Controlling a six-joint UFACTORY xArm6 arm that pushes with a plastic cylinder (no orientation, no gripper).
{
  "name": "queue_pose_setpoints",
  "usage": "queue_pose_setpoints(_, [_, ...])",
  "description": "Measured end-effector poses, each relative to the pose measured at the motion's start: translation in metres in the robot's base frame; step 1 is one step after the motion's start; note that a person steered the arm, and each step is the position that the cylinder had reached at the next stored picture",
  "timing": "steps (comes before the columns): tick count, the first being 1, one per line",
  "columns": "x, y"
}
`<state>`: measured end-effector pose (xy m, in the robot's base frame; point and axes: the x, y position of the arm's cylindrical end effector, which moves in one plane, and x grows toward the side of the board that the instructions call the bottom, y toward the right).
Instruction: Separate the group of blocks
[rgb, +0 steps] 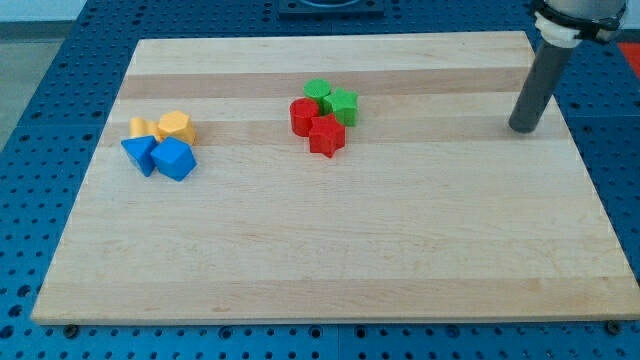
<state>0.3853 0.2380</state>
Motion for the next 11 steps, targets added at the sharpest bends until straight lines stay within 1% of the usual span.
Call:
queue_pose_setpoints(3, [0.005, 0.005])
queue_pose_setpoints(4, [0.036, 0.003])
queue_pose_setpoints(5, [0.081, -0.032])
queue_pose_setpoints(6, [0.075, -0.119])
queue_pose_setpoints(7, [0.045, -0.124])
queue_pose_setpoints(9, [0.008, -0.199])
queue_pose_setpoints(10, [-0.002, -0.243])
queue_pose_setpoints(11, [0.011, -0.302])
